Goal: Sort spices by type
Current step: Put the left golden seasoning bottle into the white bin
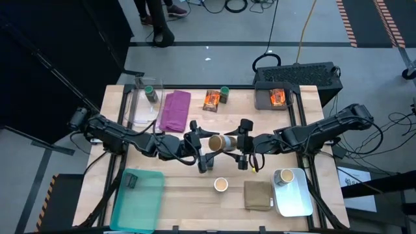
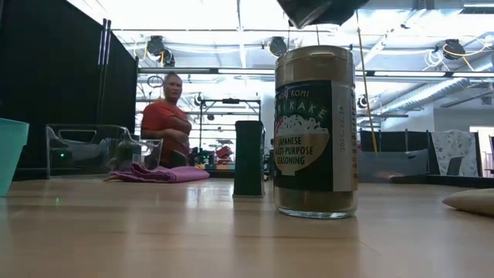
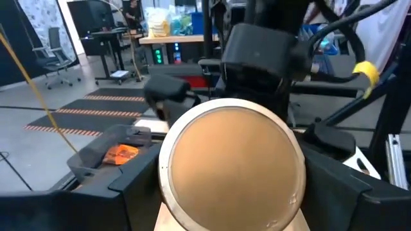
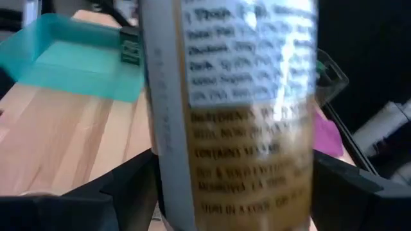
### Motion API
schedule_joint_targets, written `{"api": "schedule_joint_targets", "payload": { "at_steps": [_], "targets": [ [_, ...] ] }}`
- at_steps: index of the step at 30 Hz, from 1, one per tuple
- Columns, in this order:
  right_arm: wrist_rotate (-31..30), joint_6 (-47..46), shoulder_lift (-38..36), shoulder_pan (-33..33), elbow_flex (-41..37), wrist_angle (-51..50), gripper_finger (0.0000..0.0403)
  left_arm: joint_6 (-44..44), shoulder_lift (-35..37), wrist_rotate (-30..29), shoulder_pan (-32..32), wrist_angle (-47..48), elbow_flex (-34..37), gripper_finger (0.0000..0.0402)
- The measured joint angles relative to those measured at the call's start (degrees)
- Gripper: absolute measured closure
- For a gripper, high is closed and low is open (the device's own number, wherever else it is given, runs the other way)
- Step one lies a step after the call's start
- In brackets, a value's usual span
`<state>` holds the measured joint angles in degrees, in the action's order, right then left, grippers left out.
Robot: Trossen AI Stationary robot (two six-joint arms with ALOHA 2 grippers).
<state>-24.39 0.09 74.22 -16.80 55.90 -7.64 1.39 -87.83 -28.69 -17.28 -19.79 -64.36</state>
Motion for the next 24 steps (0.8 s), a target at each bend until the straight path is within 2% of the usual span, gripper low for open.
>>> {"api": "schedule_joint_targets", "payload": {
  "at_steps": [5,8,11,15,24],
  "targets": [
    [0.8,2.4,0.4,0.4,0.0,1.5,0.0093,0.2,0.0,0.2,-0.1,0.8,0.0,0.0115],
    [0.8,2.2,0.4,0.9,0.0,1.4,0.0122,0.5,0.0,-0.1,-0.1,0.7,0.0,0.0115],
    [1.4,2.6,0.4,1.4,0.0,1.4,0.0156,0.5,0.0,-0.1,-0.1,0.7,0.0,0.0095],
    [1.1,2.4,0.5,1.8,0.0,1.4,0.0156,0.5,0.0,-0.4,0.0,0.7,0.0,0.0077],
    [1.0,1.9,-1.1,1.8,-0.1,-1.5,0.0156,2.6,0.0,-0.3,0.1,0.6,0.0,0.007]
  ]
}}
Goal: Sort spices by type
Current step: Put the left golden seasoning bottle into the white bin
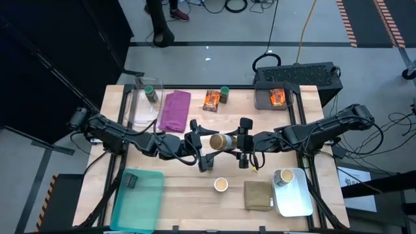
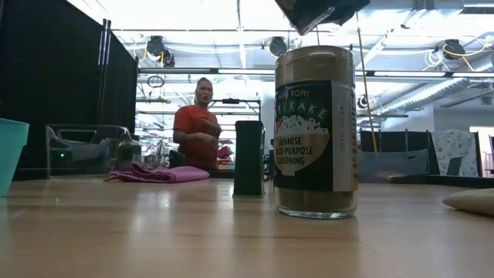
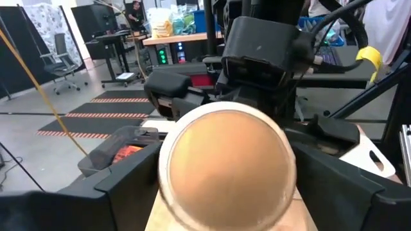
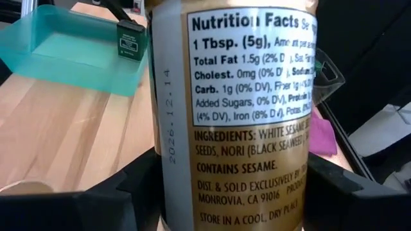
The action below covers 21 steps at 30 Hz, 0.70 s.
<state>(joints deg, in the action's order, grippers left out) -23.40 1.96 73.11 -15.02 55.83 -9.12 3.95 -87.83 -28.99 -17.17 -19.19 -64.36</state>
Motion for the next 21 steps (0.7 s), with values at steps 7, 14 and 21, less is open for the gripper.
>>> {"api": "schedule_joint_targets", "payload": {
  "at_steps": [7,14,21],
  "targets": [
    [-0.5,-4.6,-4.3,-0.6,0.0,-6.9,0.0156,0.0,0.0,0.0,0.6,1.7,0.0,0.0069],
    [-8.5,-7.2,-8.1,-5.0,-2.3,-11.2,0.0156,-0.5,0.1,0.4,0.6,7.7,0.0,0.0068],
    [-8.2,-4.6,-12.6,-10.8,-15.3,10.3,0.0156,-2.1,-0.4,8.0,0.5,8.8,0.0,0.0068]
  ]
}}
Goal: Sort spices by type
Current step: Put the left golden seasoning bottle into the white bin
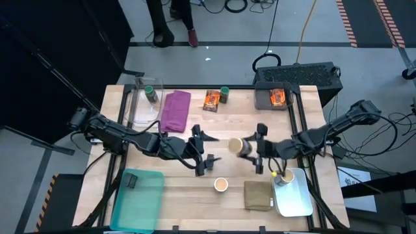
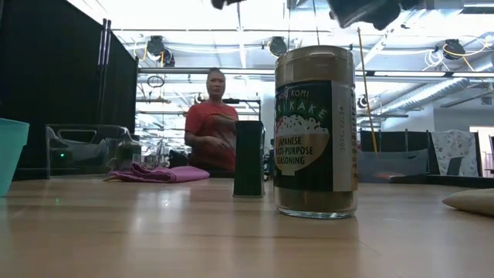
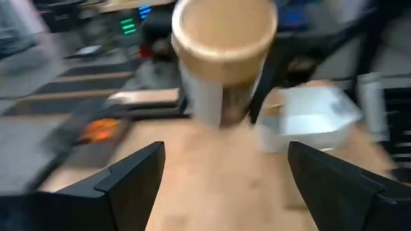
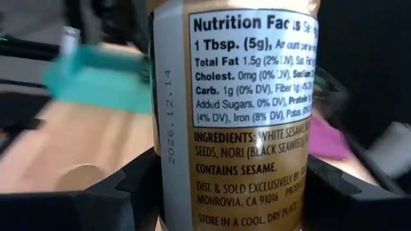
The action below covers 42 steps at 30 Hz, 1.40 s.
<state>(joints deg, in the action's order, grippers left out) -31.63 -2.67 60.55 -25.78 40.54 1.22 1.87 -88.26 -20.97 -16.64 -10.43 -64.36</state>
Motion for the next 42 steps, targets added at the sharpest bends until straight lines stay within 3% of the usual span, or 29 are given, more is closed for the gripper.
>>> {"api": "schedule_joint_targets", "payload": {
  "at_steps": [3,8,15,20,26,42],
  "targets": [
    [0.6,2.7,0.6,-2.6,-7.0,13.3,0.0156,0.6,-1.5,6.2,0.1,-5.6,0.0,0.0068],
    [0.2,8.3,2.4,-5.1,-12.8,31.9,0.0156,1.9,-4.8,7.1,0.6,-13.6,0.0,0.0068],
    [0.3,11.8,3.4,-5.5,-12.9,35.9,0.0156,2.0,-11.5,13.8,2.3,-29.5,0.0,0.0068],
    [0.0,11.9,3.5,-5.4,-12.9,35.9,0.0156,4.8,-14.3,14.6,3.7,-36.1,0.0,0.0068],
    [0.0,11.9,3.5,-4.3,-12.9,35.8,0.0156,6.4,-17.2,21.1,5.3,-45.4,0.0,0.0068],
    [1.8,14.1,3.6,-1.1,-12.9,40.2,0.0156,6.5,-17.5,23.1,7.0,-45.8,0.0,0.0068]
  ]
}}
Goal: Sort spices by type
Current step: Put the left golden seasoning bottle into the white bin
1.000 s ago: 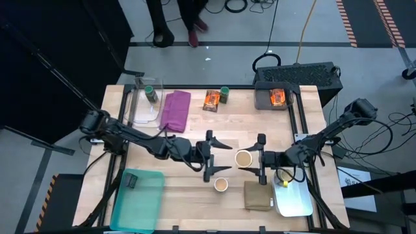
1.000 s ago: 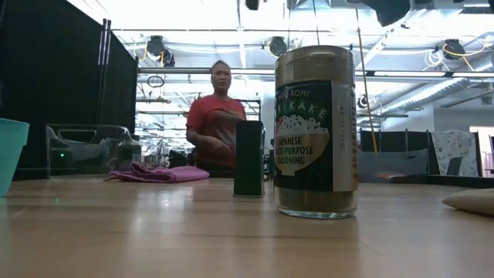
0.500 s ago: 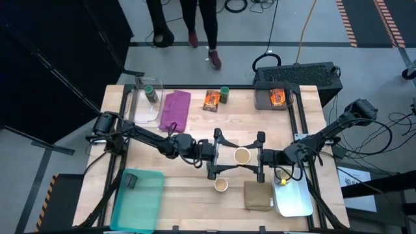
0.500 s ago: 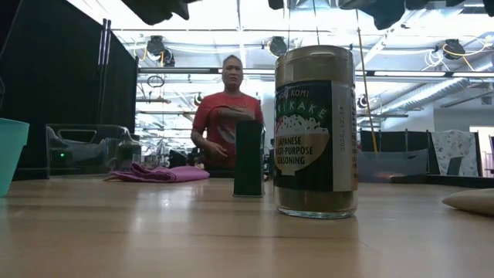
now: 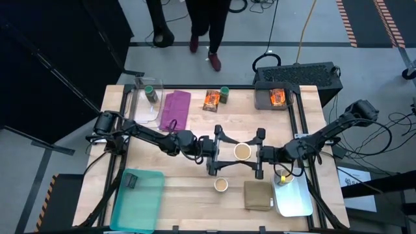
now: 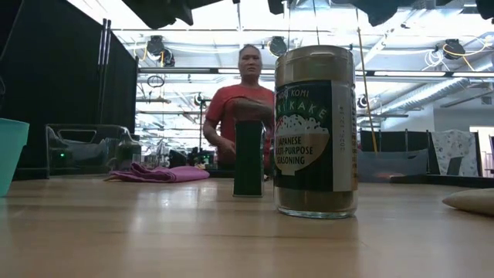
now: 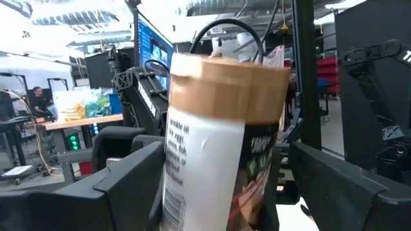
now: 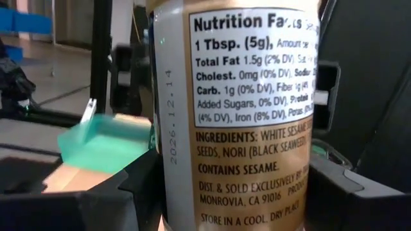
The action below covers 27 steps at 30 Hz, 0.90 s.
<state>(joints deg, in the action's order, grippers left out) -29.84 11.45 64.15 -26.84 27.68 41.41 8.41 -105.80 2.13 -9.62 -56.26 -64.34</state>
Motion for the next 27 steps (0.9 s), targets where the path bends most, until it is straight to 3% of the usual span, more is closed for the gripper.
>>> {"api": "schedule_joint_targets", "payload": {
  "at_steps": [14,27],
  "targets": [
    [6.1,2.2,4.3,4.0,0.1,7.7,0.0156,1.0,0.1,0.7,0.3,1.0,-0.9,0.0068],
    [6.5,1.7,4.3,4.9,0.1,7.8,0.0156,1.0,0.1,0.5,0.3,1.4,-0.9,0.0068]
  ]
}}
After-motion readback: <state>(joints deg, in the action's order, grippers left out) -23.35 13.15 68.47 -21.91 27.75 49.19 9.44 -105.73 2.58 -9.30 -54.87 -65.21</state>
